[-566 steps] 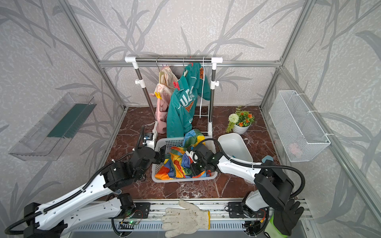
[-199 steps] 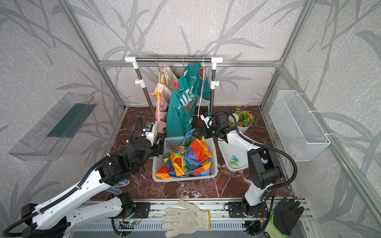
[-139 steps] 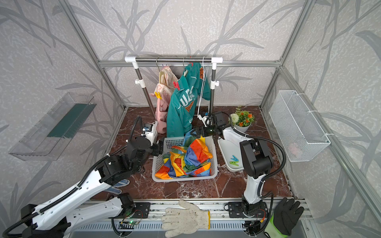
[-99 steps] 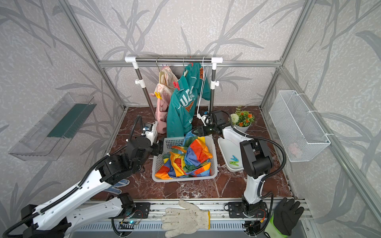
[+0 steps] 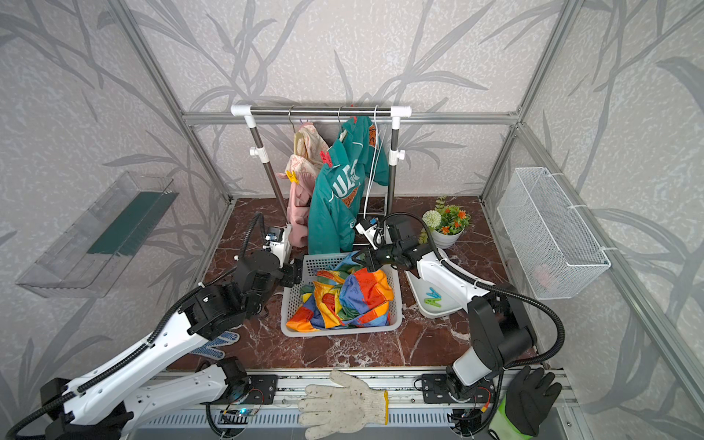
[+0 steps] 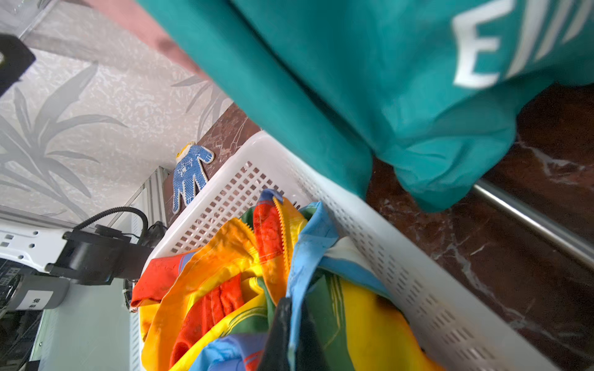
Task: Remove the clothespins securing jackets to the hanger
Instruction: Adjust the jacket in the basket.
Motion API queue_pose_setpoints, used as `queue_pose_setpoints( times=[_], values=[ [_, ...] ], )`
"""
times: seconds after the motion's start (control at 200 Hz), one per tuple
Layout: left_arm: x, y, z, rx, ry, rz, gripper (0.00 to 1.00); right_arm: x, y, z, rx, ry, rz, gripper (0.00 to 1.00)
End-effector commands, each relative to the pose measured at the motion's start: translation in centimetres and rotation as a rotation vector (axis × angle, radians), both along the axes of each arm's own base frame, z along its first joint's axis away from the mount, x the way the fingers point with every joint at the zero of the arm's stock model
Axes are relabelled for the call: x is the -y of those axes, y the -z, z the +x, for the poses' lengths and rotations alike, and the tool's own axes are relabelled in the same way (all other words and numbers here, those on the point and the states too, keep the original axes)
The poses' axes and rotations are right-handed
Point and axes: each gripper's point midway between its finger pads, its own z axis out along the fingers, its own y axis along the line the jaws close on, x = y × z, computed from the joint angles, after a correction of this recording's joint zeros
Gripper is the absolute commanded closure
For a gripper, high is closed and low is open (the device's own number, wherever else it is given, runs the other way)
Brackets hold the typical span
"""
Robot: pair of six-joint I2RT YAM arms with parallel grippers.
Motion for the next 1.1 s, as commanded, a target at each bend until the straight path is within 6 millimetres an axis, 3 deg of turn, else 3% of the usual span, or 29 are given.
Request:
queue_pose_setpoints(
  times=[0.0,0.105,0.18,0.44,0.575,0.64,0.705,0.85,1.05,1.095],
  values=[
    [0.1,0.3,0.3,-0.001,-0.003,-0.01,0.18,-1.0,1.0,-3.5,0.004,-0.08,-0.053,0.97],
    [0.2,-0.5,0.5,0.017,0.002,0.0,0.18,-1.8,3.2,-6.6,-0.045,-0.142,-0.119,0.98],
    [0.3,-1.7,0.9,0.04,0.004,0.011,0.19,-1.6,5.3,-7.7,-0.058,-0.143,-0.191,0.99],
    [0.7,-7.3,3.3,0.149,-0.009,-0.009,0.18,0.6,12.3,-7.3,-0.141,-0.032,-0.385,0.99],
    [1.4,-9.6,4.5,0.186,0.009,-0.023,0.19,1.9,14.6,-5.9,-0.147,0.062,-0.489,0.98],
    [1.7,-10.8,5.0,0.198,0.018,-0.032,0.18,2.4,15.4,-5.6,-0.142,0.087,-0.529,0.92],
    [2.1,-11.7,5.6,0.207,0.038,-0.039,0.19,2.4,15.4,-5.6,-0.133,0.087,-0.524,0.83],
    [3.0,-13.7,7.3,0.215,0.063,-0.055,0.18,1.9,13.4,-5.1,-0.077,0.112,-0.457,0.43],
    [4.1,-16.0,9.4,0.207,0.097,-0.091,0.18,2.1,9.4,-4.4,0.02,0.156,-0.398,0.27],
    [4.6,-16.2,9.8,0.207,0.116,-0.103,0.19,2.4,8.5,-4.3,0.035,0.171,-0.394,0.19]
  ],
)
